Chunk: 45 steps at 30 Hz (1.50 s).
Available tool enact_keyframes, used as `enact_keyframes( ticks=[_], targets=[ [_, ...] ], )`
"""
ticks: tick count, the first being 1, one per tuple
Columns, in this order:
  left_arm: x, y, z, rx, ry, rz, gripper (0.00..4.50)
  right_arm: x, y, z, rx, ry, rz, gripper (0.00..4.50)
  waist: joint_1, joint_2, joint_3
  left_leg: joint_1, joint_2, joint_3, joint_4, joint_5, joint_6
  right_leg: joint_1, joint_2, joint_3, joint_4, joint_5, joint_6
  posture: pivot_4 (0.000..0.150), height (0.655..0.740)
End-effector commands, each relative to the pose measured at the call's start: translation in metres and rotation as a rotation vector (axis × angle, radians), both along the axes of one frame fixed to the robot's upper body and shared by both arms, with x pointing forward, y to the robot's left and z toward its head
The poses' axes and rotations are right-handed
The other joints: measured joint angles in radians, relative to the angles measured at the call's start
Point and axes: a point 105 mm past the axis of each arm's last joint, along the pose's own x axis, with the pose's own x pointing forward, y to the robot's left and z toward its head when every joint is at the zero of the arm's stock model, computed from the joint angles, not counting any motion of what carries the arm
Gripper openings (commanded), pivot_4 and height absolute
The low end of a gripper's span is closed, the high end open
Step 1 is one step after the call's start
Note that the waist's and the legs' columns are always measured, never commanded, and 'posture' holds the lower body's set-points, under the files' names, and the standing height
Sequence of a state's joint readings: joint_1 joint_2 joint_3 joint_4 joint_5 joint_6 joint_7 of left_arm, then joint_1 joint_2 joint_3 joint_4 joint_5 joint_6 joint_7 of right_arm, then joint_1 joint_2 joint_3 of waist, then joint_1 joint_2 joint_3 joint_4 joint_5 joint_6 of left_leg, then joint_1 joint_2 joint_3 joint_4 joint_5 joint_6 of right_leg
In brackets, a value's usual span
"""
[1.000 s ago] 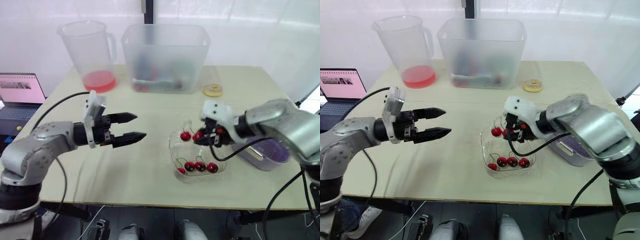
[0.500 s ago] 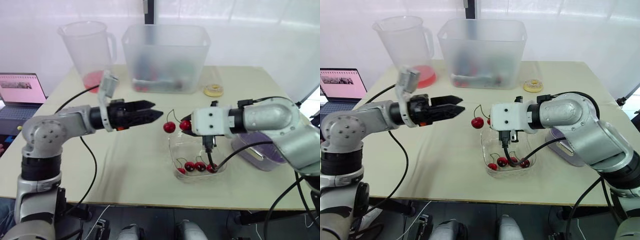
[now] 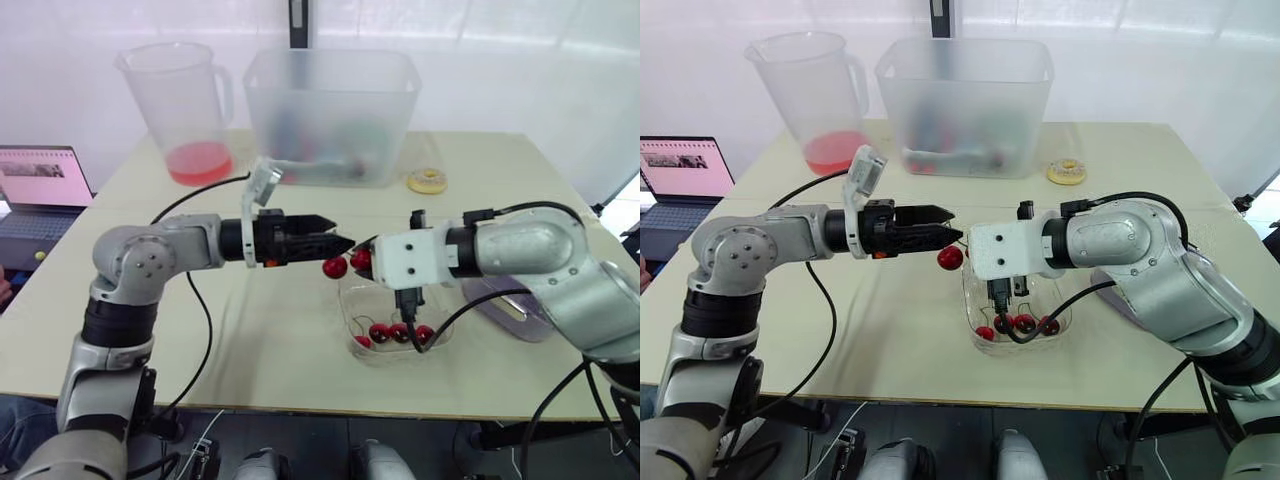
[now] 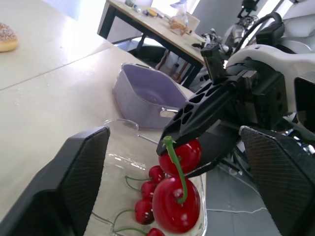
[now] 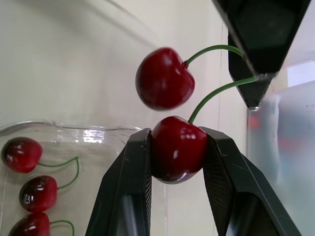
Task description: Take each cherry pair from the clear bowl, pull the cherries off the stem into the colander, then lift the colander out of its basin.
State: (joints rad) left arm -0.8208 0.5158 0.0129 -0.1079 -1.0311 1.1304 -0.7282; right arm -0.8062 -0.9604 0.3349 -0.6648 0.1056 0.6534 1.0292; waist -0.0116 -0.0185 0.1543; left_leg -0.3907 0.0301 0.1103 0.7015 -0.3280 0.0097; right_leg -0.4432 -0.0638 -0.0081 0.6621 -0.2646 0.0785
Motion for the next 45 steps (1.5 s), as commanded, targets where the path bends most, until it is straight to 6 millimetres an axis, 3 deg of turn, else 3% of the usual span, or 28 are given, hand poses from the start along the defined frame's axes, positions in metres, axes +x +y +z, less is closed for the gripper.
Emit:
enact_keyframes(
  ticks=[1, 6, 7, 14, 17, 21, 22, 24, 28, 30, 32, 36, 38, 45],
  targets=[
    [-0.002, -0.002, 0.007, 0.001, -0.03, -0.011, 2.65, -0.006, 0.003, 0.011, 0.022, -0.042, 0.02, 1.35, -0.001, 0.0, 0.0, 0.0, 0.0, 0.0, 0.0, 0.0, 0.0, 0.0, 0.0, 0.0, 0.0, 0.0, 0.0, 0.15, 0.7131],
    [-0.003, -0.003, 0.008, 0.0, -0.027, -0.016, 0.27, -0.006, 0.004, 0.011, 0.026, -0.042, 0.02, 1.35, 0.0, 0.0, 0.0, 0.0, 0.0, 0.0, 0.0, 0.0, 0.0, 0.0, 0.0, 0.0, 0.0, 0.0, 0.0, 0.15, 0.7131],
    [-0.003, -0.003, 0.008, 0.003, -0.027, -0.017, 0.09, -0.006, 0.004, 0.011, 0.027, -0.042, 0.021, 1.35, 0.0, 0.0, 0.0, 0.0, 0.0, 0.0, 0.0, 0.0, 0.0, 0.0, 0.0, 0.0, 0.0, 0.0, 0.0, 0.15, 0.7131],
    [-0.004, -0.002, 0.007, 0.009, -0.023, -0.022, 0.09, -0.006, -0.001, 0.01, 0.074, 0.042, -0.007, 1.35, 0.0, 0.0, 0.0, 0.0, 0.0, 0.0, 0.0, 0.0, 0.0, 0.0, 0.0, 0.0, 0.0, 0.0, 0.0, 0.15, 0.7131],
    [-0.002, -0.002, 0.008, 0.009, -0.026, -0.017, 0.0, -0.012, -0.003, 0.011, 0.111, 0.125, -0.014, 2.28, 0.0, 0.0, 0.0, 0.0, 0.0, 0.0, 0.0, 0.0, 0.0, 0.0, 0.0, 0.0, 0.0, 0.0, 0.0, 0.15, 0.7131],
    [-0.001, -0.002, 0.009, 0.0, -0.016, -0.013, 0.0, -0.012, -0.008, 0.013, 0.134, 0.154, -0.05, 4.29, 0.0, 0.0, 0.0, 0.0, 0.0, -0.001, 0.0, 0.0, 0.0, 0.0, 0.0, 0.0, 0.0, 0.0, 0.0, 0.15, 0.7131],
    [-0.001, -0.002, 0.01, 0.002, -0.021, -0.02, 0.0, -0.011, -0.01, 0.015, 0.153, 0.16, -0.066, 4.4, 0.0, 0.0, 0.0, 0.0, 0.0, -0.001, 0.0, 0.0, 0.0, 0.0, 0.0, 0.0, 0.0, 0.0, 0.0, 0.15, 0.7131],
    [-0.004, -0.002, 0.012, 0.003, -0.049, -0.039, 0.0, -0.008, -0.017, 0.023, 0.226, 0.179, -0.114, 4.4, 0.0, 0.0, 0.0, 0.0, 0.0, -0.001, 0.0, 0.0, 0.0, 0.0, 0.0, 0.0, 0.0, 0.0, 0.0, 0.15, 0.7131],
    [-0.019, 0.0, 0.025, -0.041, -0.218, -0.148, 0.0, 0.009, -0.037, 0.052, 0.617, 0.265, -0.222, 4.4, -0.001, 0.0, 0.0, 0.0, 0.0, -0.001, 0.0, 0.0, 0.0, 0.0, 0.0, 0.0, 0.0, 0.0, 0.0, 0.15, 0.7131],
    [-0.02, 0.0, 0.03, -0.035, -0.291, -0.17, 0.0, 0.0, -0.036, 0.061, 0.757, 0.495, -0.088, 4.4, 0.0, 0.0, 0.0, 0.0, 0.0, -0.001, 0.0, 0.0, 0.0, 0.001, 0.0, 0.0, 0.0, 0.0, 0.0, 0.15, 0.7131],
    [-0.019, 0.0, 0.03, -0.018, -0.331, -0.18, 0.0, -0.005, -0.038, 0.061, 0.779, 0.595, -0.054, 4.4, 0.003, 0.0, 0.0, 0.0, 0.0, -0.001, 0.0, 0.0, 0.0, 0.001, 0.0, -0.001, 0.0, 0.0, 0.0, 0.15, 0.7131],
    [-0.023, -0.001, 0.031, -0.004, -0.396, -0.236, 0.0, -0.016, -0.031, 0.044, 0.726, 0.761, -0.039, 4.4, 0.001, 0.0, 0.0, 0.0, 0.0, -0.001, -0.001, 0.0, 0.0, 0.001, 0.0, -0.001, -0.001, 0.0, 0.0, 0.15, 0.7131],
    [-0.025, -0.003, 0.031, 0.001, -0.409, -0.255, 0.0, -0.021, -0.027, 0.03, 0.656, 0.804, -0.049, 4.4, 0.001, 0.0, 0.0, 0.0, 0.0, -0.001, -0.001, 0.0, 0.0, 0.001, 0.0, -0.001, -0.001, 0.0, 0.0, 0.15, 0.7131],
    [-0.028, -0.003, 0.029, 0.011, -0.41, -0.27, 0.0, -0.016, -0.015, 0.014, 0.615, 0.828, -0.085, 4.4, -0.002, 0.0, 0.0, 0.0, 0.0, -0.002, -0.001, 0.0, 0.0, 0.0, 0.0, 0.0, 0.0, 0.0, 0.0, 0.15, 0.7131]
  ],
)
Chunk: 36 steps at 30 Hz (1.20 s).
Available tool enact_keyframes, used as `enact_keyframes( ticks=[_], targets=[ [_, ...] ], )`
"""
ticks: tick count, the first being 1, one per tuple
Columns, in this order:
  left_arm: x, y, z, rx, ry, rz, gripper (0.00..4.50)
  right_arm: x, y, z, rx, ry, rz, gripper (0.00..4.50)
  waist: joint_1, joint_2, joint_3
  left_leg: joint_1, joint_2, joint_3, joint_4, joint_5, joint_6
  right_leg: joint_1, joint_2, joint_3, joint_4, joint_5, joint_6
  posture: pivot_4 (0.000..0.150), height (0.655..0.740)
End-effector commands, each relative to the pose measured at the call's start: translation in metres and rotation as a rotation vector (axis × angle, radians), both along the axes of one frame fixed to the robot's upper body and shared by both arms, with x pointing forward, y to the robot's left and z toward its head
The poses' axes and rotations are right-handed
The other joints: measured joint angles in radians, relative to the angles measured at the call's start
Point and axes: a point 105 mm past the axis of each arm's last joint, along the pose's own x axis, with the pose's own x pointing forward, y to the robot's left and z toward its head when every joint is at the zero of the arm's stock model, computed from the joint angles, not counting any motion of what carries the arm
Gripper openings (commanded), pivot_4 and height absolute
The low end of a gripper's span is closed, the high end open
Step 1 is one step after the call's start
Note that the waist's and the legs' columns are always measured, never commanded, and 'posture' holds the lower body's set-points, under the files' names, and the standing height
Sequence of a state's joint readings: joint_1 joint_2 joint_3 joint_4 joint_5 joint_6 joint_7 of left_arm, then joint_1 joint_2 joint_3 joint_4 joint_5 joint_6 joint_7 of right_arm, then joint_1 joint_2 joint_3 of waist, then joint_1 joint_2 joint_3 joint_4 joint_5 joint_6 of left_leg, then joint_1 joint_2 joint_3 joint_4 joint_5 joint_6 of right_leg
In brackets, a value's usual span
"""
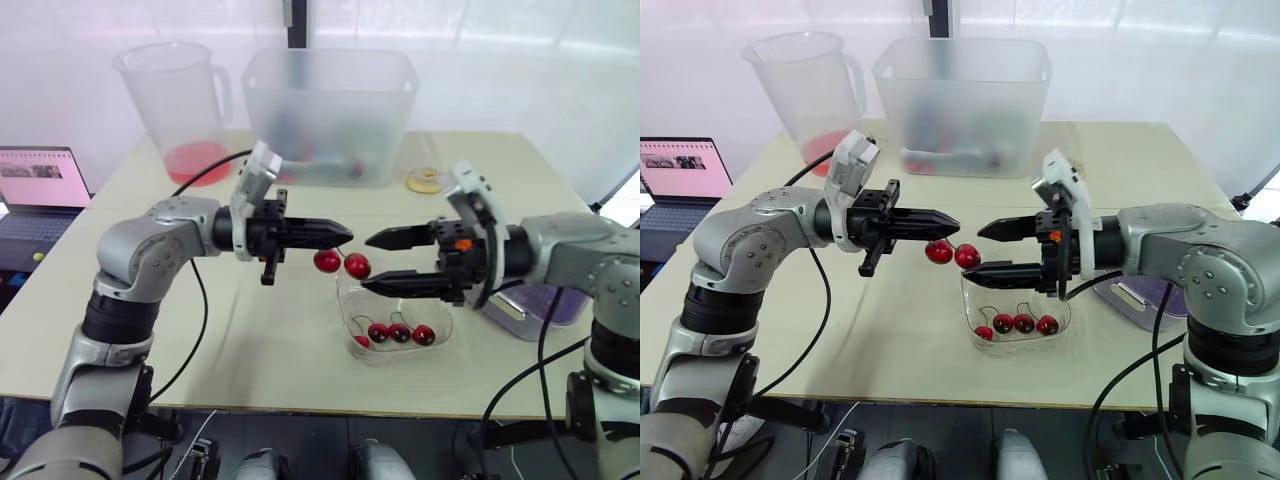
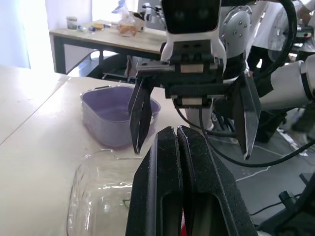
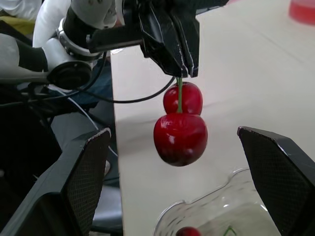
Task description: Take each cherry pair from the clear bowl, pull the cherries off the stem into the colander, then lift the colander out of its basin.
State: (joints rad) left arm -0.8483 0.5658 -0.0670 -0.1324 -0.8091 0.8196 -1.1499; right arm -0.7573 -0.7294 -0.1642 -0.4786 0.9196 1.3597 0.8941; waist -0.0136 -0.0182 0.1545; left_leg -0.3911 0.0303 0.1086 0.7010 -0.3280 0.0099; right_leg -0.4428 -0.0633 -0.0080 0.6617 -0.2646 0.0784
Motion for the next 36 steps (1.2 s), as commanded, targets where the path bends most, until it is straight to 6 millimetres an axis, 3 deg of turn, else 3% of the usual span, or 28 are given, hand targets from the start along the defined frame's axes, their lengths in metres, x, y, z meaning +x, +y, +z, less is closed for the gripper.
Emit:
enact_keyframes(
  ticks=[1, 2, 5, 7, 18, 21, 22, 29, 36],
  targets=[
    [-0.006, -0.002, 0.008, 0.007, -0.054, -0.015, 0.0, -0.001, 0.005, 0.001, -0.008, -0.029, 0.002, 4.4, 0.001, 0.0, 0.0, 0.0, 0.0, 0.0, 0.0, 0.0, 0.0, 0.0, 0.0, 0.0, 0.0, 0.0, 0.0, 0.15, 0.7131],
    [-0.006, -0.001, 0.008, 0.011, -0.047, -0.013, 0.0, 0.0, 0.006, 0.001, 0.0, -0.022, -0.002, 4.4, 0.001, 0.0, 0.0, 0.0, 0.0, 0.0, 0.0, 0.0, 0.0, 0.0, 0.0, 0.0, 0.0, 0.0, 0.0, 0.15, 0.7131],
    [-0.006, -0.001, 0.007, 0.013, -0.039, -0.012, 0.0, 0.001, 0.007, 0.0, 0.017, -0.008, -0.005, 3.6, 0.003, 0.0, 0.0, 0.0, 0.0, 0.0, 0.0, 0.0, 0.0, 0.0, 0.0, 0.0, 0.0, 0.0, 0.0, 0.15, 0.7131],
    [-0.007, -0.001, 0.007, 0.018, -0.042, -0.013, 0.0, -0.001, 0.009, 0.0, 0.021, -0.002, 0.004, 2.7, 0.003, 0.0, 0.0, 0.0, 0.0, 0.0, 0.0, 0.0, 0.0, 0.0, -0.001, 0.0, 0.0, 0.0, 0.0, 0.15, 0.7131],
    [-0.007, -0.004, 0.007, 0.015, -0.055, -0.009, 0.0, -0.004, 0.012, -0.004, 0.029, 0.022, 0.007, 2.7, 0.002, 0.0, 0.0, -0.001, 0.0, -0.001, 0.0, 0.0, 0.0, 0.0, 0.0, 0.0, 0.0, 0.0, 0.0, 0.15, 0.7131],
    [-0.006, -0.003, 0.007, 0.013, -0.054, -0.006, 0.0, -0.003, 0.013, -0.005, 0.031, 0.026, 0.001, 1.92, 0.002, 0.0, 0.0, -0.001, 0.0, -0.001, 0.0, 0.0, 0.0, 0.0, 0.0, 0.0, 0.0, 0.0, 0.0, 0.15, 0.7131],
    [-0.006, -0.003, 0.007, 0.013, -0.055, -0.004, 0.0, -0.003, 0.013, -0.005, 0.03, 0.026, 0.0, 1.48, 0.002, 0.0, 0.0, -0.001, 0.0, -0.001, 0.0, 0.0, 0.0, 0.0, 0.0, 0.0, 0.0, 0.0, 0.0, 0.15, 0.7131],
    [-0.003, -0.002, 0.006, 0.011, -0.057, 0.006, 0.0, -0.004, 0.013, -0.005, 0.032, 0.025, 0.001, 1.48, 0.002, 0.0, 0.0, -0.001, 0.0, -0.001, 0.0, 0.0, 0.0, 0.0, 0.0, 0.0, 0.0, 0.0, 0.0, 0.15, 0.7131],
    [-0.004, -0.002, 0.006, 0.01, -0.063, 0.009, 0.0, -0.003, -0.005, -0.018, 0.018, 0.077, -0.049, 1.48, 0.003, 0.0, 0.0, -0.001, 0.0, -0.001, 0.0, 0.0, 0.0, 0.0, 0.0, 0.0, -0.001, 0.0, 0.0, 0.15, 0.7131]
  ],
)
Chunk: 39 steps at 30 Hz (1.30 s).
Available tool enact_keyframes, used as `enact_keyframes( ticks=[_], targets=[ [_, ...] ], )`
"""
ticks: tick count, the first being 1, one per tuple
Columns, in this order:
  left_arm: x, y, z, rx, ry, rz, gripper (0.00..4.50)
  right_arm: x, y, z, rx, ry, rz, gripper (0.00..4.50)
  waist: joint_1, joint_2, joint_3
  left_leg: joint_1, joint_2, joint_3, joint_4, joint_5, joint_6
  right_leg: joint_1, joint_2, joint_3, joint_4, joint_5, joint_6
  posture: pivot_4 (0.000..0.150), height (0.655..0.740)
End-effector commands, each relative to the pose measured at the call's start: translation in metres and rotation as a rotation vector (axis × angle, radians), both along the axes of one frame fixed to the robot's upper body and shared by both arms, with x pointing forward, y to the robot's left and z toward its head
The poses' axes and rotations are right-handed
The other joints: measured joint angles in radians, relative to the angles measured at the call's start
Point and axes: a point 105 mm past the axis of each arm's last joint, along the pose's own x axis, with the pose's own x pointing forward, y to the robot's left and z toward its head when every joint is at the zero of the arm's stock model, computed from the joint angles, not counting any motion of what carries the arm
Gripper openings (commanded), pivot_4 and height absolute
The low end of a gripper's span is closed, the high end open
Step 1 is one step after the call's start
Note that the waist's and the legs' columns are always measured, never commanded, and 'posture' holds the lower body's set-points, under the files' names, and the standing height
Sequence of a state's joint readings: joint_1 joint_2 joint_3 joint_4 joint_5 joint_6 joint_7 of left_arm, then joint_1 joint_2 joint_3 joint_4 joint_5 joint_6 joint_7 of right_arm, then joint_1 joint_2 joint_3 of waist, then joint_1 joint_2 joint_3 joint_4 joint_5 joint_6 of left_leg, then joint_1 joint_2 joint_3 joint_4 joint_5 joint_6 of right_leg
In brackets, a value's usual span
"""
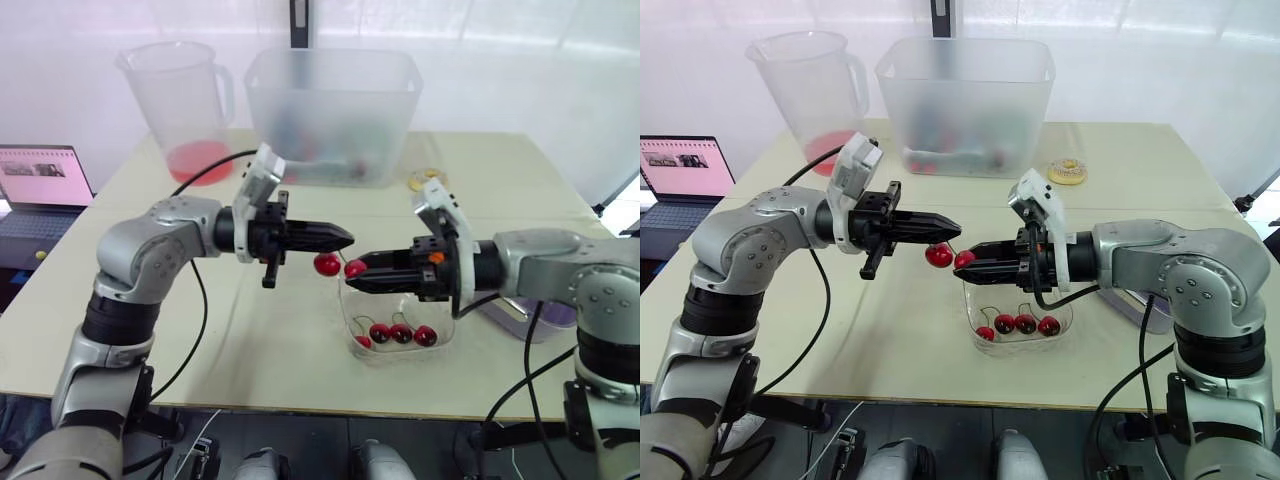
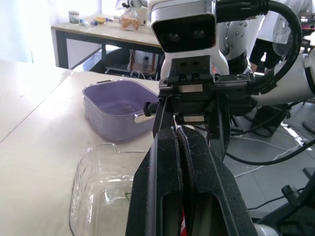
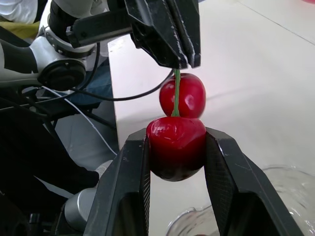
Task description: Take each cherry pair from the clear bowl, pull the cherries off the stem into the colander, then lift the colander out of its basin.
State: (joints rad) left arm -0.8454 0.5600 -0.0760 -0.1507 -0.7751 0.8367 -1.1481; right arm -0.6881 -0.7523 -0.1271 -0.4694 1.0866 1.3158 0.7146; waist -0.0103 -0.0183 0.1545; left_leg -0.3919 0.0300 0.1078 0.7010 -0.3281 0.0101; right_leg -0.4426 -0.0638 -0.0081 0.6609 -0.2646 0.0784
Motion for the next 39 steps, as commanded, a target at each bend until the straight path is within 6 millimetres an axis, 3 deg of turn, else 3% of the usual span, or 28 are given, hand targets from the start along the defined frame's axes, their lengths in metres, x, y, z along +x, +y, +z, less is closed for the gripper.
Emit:
enact_keyframes(
  ticks=[1, 11, 19, 24, 28, 34, 39],
  targets=[
    [-0.003, 0.001, 0.011, -0.022, -0.061, -0.002, 0.0, -0.002, -0.012, -0.003, 0.007, 0.015, -0.022, 1.48, -0.001, 0.0, 0.0, 0.0, 0.0, 0.0, 0.0, 0.0, 0.0, 0.0, 0.0, 0.0, 0.0, 0.0, 0.0, 0.15, 0.7131],
    [-0.002, 0.001, 0.01, -0.026, -0.065, 0.0, 0.0, -0.007, -0.039, -0.021, -0.014, 0.072, -0.085, 1.48, -0.001, 0.0, 0.0, 0.0, 0.0, 0.0, 0.0, 0.0, 0.0, 0.0, 0.0, 0.0, -0.001, 0.0, 0.0, 0.15, 0.7131],
    [-0.002, 0.0, 0.011, -0.029, -0.067, -0.004, 0.0, -0.003, -0.059, -0.009, -0.013, 0.035, -0.15, 1.48, 0.0, 0.0, 0.0, 0.0, 0.0, -0.001, 0.0, 0.0, 0.0, 0.0, 0.001, 0.0, -0.001, 0.0, 0.0, 0.15, 0.7131],
    [0.0, 0.001, 0.011, -0.034, -0.067, 0.008, 0.0, 0.031, -0.129, 0.021, -0.125, -0.121, -0.457, 1.48, 0.004, 0.0, 0.0, 0.0, -0.001, -0.001, 0.0, 0.0, 0.001, 0.001, 0.0, 0.0, -0.002, 0.0, 0.0, 0.15, 0.7131],
    [0.001, 0.001, 0.01, -0.041, -0.066, 0.02, 0.0, 0.047, -0.191, 0.02, -0.321, -0.184, -0.665, 1.48, 0.0, 0.0, 0.0, 0.0, -0.001, 0.0, 0.0, 0.0, 0.001, 0.002, 0.0, 0.0, -0.003, 0.0, 0.0, 0.15, 0.7131],
    [0.0, 0.001, 0.006, -0.053, -0.054, 0.032, 0.0, 0.055, -0.236, -0.023, -0.592, -0.142, -0.712, 1.48, -0.004, 0.0, 0.0, 0.0, 0.001, 0.0, -0.001, 0.0, 0.001, 0.002, 0.002, 0.0, -0.004, 0.0, 0.0, 0.15, 0.7131],
    [0.0, 0.001, 0.006, -0.06, -0.052, 0.055, 0.0, 0.067, -0.24, -0.047, -0.585, -0.101, -0.708, 1.48, -0.003, 0.001, 0.0, 0.001, 0.001, 0.0, -0.001, 0.0, 0.0, 0.001, 0.002, 0.0, -0.003, 0.0, 0.0, 0.15, 0.7131]
  ],
)
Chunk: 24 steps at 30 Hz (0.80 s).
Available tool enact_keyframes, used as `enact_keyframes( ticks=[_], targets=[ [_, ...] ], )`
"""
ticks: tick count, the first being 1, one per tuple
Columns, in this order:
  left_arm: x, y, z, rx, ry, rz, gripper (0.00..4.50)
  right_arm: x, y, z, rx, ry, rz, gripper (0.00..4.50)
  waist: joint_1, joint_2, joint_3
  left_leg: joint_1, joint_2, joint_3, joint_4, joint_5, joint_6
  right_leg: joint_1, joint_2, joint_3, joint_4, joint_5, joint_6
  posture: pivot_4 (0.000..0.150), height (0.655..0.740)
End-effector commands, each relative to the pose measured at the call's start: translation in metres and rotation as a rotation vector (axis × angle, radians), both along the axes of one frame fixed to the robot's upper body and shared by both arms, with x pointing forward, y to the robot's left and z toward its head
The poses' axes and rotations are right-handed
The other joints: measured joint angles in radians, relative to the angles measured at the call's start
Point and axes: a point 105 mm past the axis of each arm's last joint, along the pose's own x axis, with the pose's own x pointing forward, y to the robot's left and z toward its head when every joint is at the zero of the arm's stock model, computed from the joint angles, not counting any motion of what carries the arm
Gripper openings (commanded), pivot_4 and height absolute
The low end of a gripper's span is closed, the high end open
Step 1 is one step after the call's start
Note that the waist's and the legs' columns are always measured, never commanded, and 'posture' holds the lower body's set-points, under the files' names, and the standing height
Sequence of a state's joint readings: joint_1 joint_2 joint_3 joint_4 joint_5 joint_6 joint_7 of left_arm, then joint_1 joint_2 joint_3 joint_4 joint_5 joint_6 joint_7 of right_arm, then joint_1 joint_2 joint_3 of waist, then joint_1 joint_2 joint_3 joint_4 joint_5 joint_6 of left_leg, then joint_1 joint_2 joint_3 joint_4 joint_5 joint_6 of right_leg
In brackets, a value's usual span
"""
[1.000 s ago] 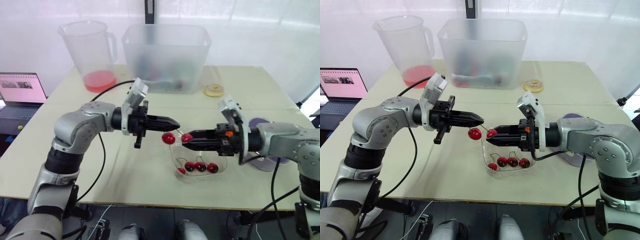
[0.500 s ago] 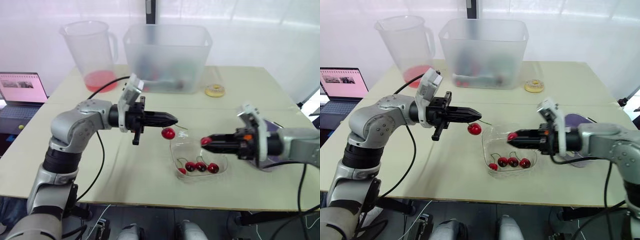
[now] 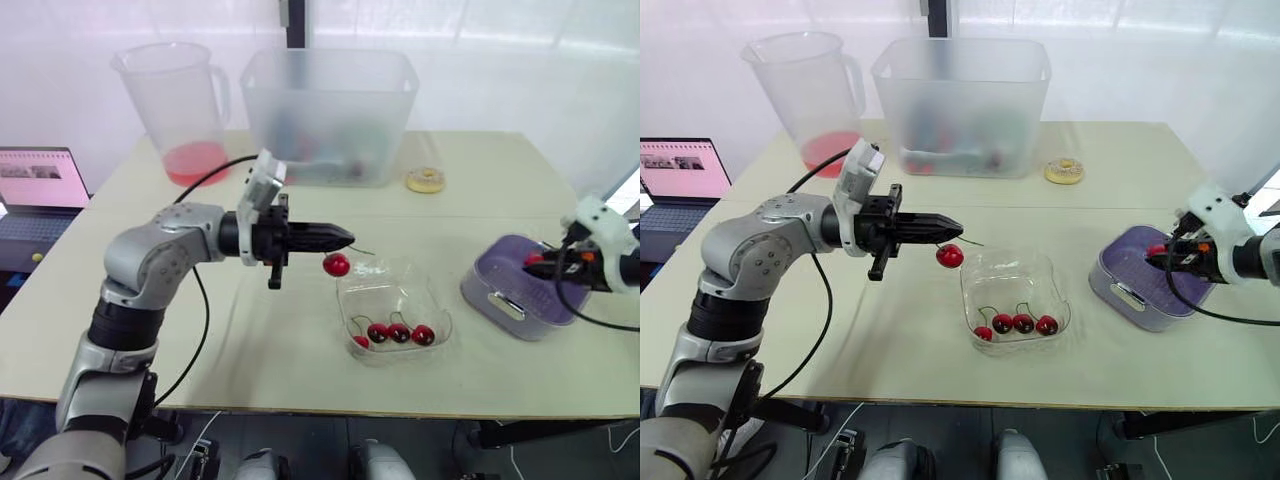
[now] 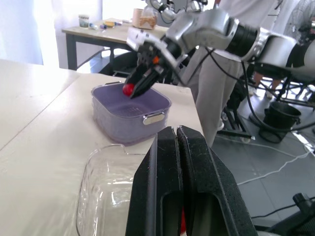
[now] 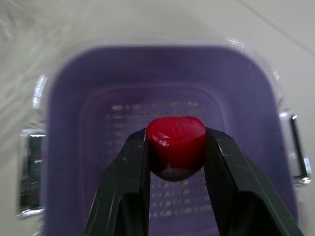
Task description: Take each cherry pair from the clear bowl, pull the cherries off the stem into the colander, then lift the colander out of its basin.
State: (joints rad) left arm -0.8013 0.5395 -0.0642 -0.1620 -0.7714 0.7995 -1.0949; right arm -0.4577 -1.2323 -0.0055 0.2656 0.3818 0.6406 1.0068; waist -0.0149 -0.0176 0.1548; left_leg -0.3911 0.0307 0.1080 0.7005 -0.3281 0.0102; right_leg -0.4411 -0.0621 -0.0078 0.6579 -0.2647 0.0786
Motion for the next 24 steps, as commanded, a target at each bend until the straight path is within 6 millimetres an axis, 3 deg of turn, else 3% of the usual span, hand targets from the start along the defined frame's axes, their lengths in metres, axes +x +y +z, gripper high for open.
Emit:
enact_keyframes(
  ticks=[1, 3, 7, 8, 13, 17, 19, 21, 24],
  targets=[
    [-0.005, 0.001, 0.011, -0.021, -0.05, 0.005, 0.0, 0.006, -0.002, 0.006, -0.033, -0.031, 0.023, 1.77, 0.002, 0.001, 0.001, 0.0, 0.0, 0.0, 0.0, 0.0, 0.0, 0.0, 0.0, 0.0, 0.0, 0.0, 0.0, 0.15, 0.7131],
    [-0.005, 0.002, 0.011, -0.02, -0.051, 0.009, 0.0, 0.007, -0.001, 0.004, -0.032, -0.022, 0.03, 2.37, 0.006, 0.001, 0.001, 0.0, 0.0, 0.0, 0.0, 0.0, 0.0, 0.0, 0.0, 0.0, 0.0, 0.0, 0.0, 0.15, 0.7131],
    [-0.004, 0.002, 0.011, -0.022, -0.055, 0.02, 0.0, 0.008, -0.001, 0.01, -0.052, -0.027, 0.042, 4.2, 0.005, 0.001, 0.001, 0.0, -0.001, 0.0, 0.001, 0.0, 0.0, 0.001, -0.001, 0.0, 0.0, 0.0, 0.0, 0.15, 0.7131],
    [-0.005, 0.002, 0.012, -0.03, -0.06, 0.018, 0.0, 0.008, -0.001, 0.016, -0.056, -0.039, 0.044, 4.45, 0.005, 0.001, 0.001, 0.0, -0.001, 0.0, 0.001, 0.0, 0.0, 0.001, -0.001, 0.0, 0.0, 0.0, 0.0, 0.15, 0.7131],
    [-0.001, 0.004, 0.015, -0.044, -0.072, 0.04, 0.0, -0.004, 0.01, 0.054, -0.034, -0.068, 0.099, 4.45, 0.005, 0.004, 0.002, 0.0, 0.0, 0.0, 0.001, 0.0, 0.0, 0.0, -0.001, 0.0, 0.0, 0.0, 0.0, 0.15, 0.7131],
    [0.006, 0.004, 0.022, -0.079, -0.067, 0.071, 0.0, -0.023, 0.073, 0.107, 0.255, -0.169, 0.33, 4.45, 0.002, 0.005, 0.002, 0.0, 0.0, 0.0, 0.001, 0.0, 0.0, 0.0, -0.001, 0.0, 0.001, 0.0, 0.0, 0.15, 0.7131],
    [0.007, 0.003, 0.023, -0.088, -0.061, 0.067, 0.0, -0.038, 0.101, 0.121, 0.392, -0.166, 0.456, 4.45, 0.002, 0.005, 0.002, 0.001, 0.0, -0.001, 0.001, 0.0, -0.001, 0.0, 0.0, 0.0, 0.001, 0.0, 0.0, 0.15, 0.7131],
    [0.007, 0.001, 0.025, -0.096, -0.055, 0.054, 0.0, -0.051, 0.13, 0.122, 0.465, -0.139, 0.59, 4.45, 0.004, 0.004, 0.002, 0.001, 0.0, -0.002, 0.001, 0.0, -0.001, 0.001, 0.0, -0.001, 0.001, 0.0, 0.0, 0.15, 0.7131],
    [0.004, -0.001, 0.027, -0.105, -0.044, 0.037, 0.0, -0.051, 0.163, 0.113, 0.501, -0.138, 0.67, 4.45, 0.004, 0.004, 0.002, 0.0, 0.0, -0.002, 0.001, 0.0, -0.001, 0.002, -0.001, -0.001, 0.001, 0.0, 0.0, 0.15, 0.7131]
  ],
)
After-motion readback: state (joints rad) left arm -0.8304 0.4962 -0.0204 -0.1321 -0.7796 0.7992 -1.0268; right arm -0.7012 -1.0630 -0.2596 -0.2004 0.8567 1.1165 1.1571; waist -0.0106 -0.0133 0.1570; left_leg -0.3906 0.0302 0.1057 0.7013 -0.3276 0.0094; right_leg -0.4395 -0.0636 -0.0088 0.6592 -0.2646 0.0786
